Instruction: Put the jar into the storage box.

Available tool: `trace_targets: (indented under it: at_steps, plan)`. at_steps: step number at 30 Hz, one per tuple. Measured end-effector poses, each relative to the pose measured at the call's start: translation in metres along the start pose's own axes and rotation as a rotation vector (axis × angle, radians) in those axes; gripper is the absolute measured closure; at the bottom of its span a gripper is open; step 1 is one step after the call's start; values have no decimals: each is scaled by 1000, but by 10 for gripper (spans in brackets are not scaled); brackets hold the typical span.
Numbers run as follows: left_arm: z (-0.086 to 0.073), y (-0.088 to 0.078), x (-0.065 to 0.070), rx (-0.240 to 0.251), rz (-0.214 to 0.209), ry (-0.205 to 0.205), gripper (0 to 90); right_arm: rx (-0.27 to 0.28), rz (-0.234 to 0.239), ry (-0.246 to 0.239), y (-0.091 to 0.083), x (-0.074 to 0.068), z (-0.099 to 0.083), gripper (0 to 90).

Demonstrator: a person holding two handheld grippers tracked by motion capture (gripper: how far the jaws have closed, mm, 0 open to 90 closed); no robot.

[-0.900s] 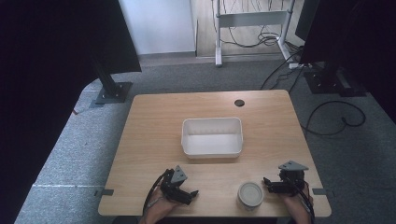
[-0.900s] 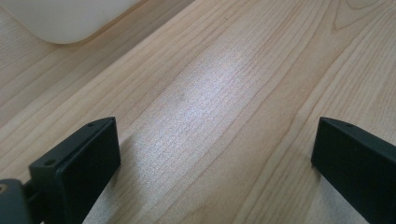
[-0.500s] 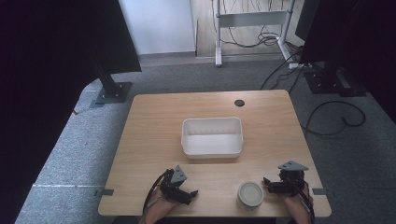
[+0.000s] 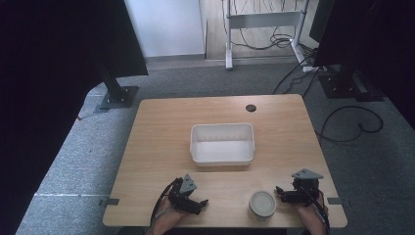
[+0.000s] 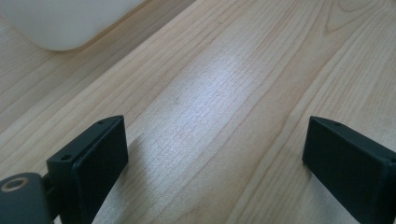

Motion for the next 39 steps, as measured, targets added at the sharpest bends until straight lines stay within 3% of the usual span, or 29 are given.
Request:
trace_targets:
  at_steps: [14,39]
  plan:
    - [14,-9,11,60,-21,23,66,0,0,0,0,0,0,8]
    - [33,-16,33,102,-40,70,66,0,0,0,0,0,0,8]
Point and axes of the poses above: each handheld gripper's, and its own axes: y roughly forward along the jaws, z roughly out of its top, x roughly to its right, the point moved 7 cm from there along y, roughly forward along the jaws, and after that the axes turned 4 degrees about y, right-handed, at the moved point
